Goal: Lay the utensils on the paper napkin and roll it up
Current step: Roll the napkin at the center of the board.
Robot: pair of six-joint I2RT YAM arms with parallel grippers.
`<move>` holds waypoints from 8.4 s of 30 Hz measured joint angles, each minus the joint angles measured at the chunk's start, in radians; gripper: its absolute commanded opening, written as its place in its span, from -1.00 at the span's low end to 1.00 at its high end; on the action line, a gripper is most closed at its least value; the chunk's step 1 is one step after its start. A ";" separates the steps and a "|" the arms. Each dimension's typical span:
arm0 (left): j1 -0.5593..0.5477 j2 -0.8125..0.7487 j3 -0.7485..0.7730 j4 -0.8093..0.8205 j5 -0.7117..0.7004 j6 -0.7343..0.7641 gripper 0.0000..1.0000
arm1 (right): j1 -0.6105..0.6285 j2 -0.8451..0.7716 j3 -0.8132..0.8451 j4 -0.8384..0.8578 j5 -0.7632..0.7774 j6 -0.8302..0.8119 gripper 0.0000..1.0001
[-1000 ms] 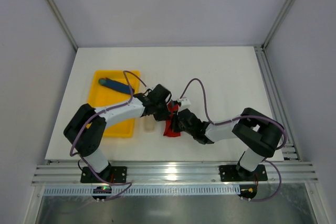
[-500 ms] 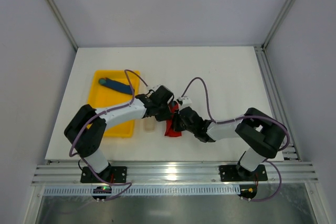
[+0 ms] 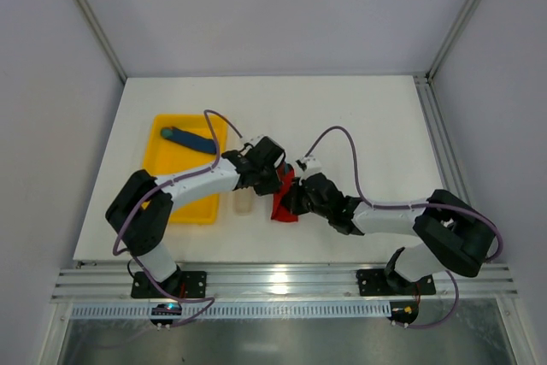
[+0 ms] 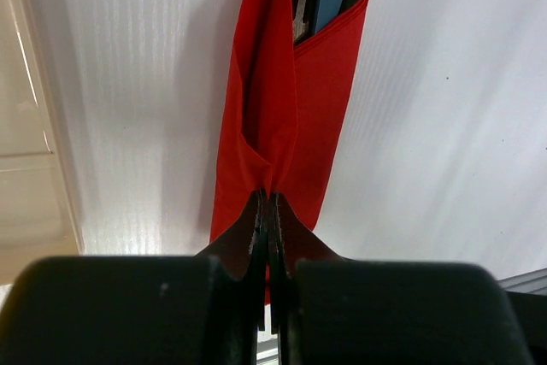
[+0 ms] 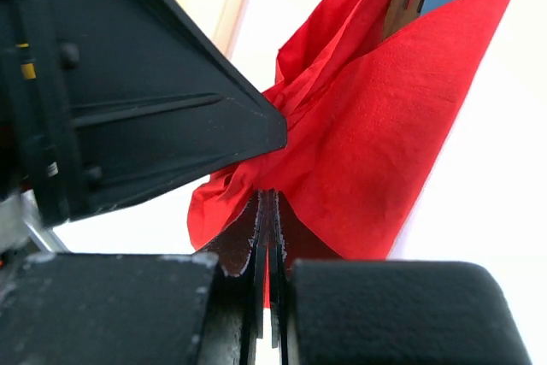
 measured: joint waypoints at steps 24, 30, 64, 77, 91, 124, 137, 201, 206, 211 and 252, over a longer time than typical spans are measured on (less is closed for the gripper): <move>-0.005 0.016 0.048 -0.008 0.033 -0.051 -0.99 | 0.000 0.015 -0.103 0.065 -0.045 0.021 -0.92; -0.022 0.036 0.049 0.017 0.051 -0.085 -0.99 | 0.000 0.041 -0.097 0.095 -0.051 0.024 -0.92; -0.026 0.155 0.064 0.075 0.064 -0.191 -0.99 | -0.002 0.043 -0.138 0.181 -0.051 0.060 -0.92; -0.027 0.165 0.085 0.040 0.031 -0.193 -1.00 | 0.014 0.058 -0.176 0.246 -0.053 0.083 -0.92; -0.048 0.165 0.060 0.053 -0.002 -0.242 -0.99 | 0.021 0.028 -0.175 0.225 -0.043 0.105 -0.50; -0.021 0.165 0.059 0.052 -0.002 -0.244 -0.99 | 0.055 -0.048 -0.187 0.127 0.119 0.230 0.01; 0.014 0.165 0.041 0.096 0.025 -0.269 -0.99 | 0.055 -0.008 -0.158 0.117 0.158 0.262 -0.11; 0.092 0.183 0.036 0.157 0.083 -0.335 -0.99 | 0.094 0.117 -0.045 0.301 0.151 -0.232 0.25; 0.092 0.185 0.036 0.159 0.083 -0.341 -0.99 | 0.106 0.138 -0.014 0.278 0.208 -0.230 0.21; 0.092 0.189 0.039 0.161 0.085 -0.341 -0.99 | 0.107 0.156 -0.013 0.260 0.250 -0.209 0.18; 0.137 0.030 0.136 0.074 -0.009 0.134 -0.75 | 0.097 0.283 -0.174 0.631 0.214 0.251 -0.92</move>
